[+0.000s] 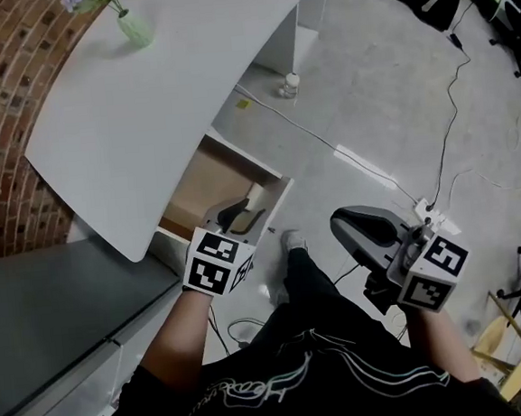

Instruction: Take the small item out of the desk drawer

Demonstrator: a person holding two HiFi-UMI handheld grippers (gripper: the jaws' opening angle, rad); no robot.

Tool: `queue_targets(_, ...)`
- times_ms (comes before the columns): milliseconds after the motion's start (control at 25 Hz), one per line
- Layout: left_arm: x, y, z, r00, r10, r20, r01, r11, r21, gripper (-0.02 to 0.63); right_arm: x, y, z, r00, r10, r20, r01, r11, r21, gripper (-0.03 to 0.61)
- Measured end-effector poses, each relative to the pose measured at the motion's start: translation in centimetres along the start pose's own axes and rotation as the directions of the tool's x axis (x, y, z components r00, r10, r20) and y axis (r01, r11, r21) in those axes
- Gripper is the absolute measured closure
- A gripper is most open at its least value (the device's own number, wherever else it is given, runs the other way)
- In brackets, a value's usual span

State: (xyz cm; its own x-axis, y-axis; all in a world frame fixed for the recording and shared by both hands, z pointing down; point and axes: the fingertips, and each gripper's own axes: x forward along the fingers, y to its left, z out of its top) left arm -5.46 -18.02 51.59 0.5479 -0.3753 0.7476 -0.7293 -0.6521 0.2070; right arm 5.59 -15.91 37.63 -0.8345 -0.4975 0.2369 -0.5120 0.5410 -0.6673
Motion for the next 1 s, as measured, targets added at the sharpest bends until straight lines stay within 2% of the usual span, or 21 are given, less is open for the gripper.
queue_targets(240, 6.2, 3.6, -3.6, 0.992, 0.015, -0.123, -0.019, 0.999, -0.03, 0.445, 2.1, -3.8, -0.7, 0.999, 0.039, -0.034, -0.037, 0.998, 0.055, 0.523)
queue_targets(440, 10.1, 6.2, -6.6, 0.983, 0.015, -0.181, -0.028, 0.997, -0.071, 0.41, 3.1, -6.7, -2.0, 0.998, 0.046, -0.05, -0.041, 0.994, 0.098, 0.523)
queue_targets(600, 13.4, 7.9, -9.4, 0.969, 0.019, -0.246, -0.037, 0.997, -0.069, 0.377, 3.6, -9.2, -3.7, 0.998, 0.038, -0.055, -0.03, 0.989, 0.146, 0.523)
queue_targets(880, 17.9, 10.2, -13.1, 0.946, -0.001, -0.325, -0.041, 0.992, -0.123, 0.368, 4.6, -12.2, -6.4, 0.997, 0.033, -0.073, -0.017, 0.978, 0.21, 0.523)
queue_targets(1000, 19.0, 10.8, -14.6, 0.935, -0.006, -0.354, -0.04, 0.992, -0.122, 0.367, 5.0, -12.7, -7.7, 0.996, 0.041, -0.079, -0.022, 0.973, 0.228, 0.523)
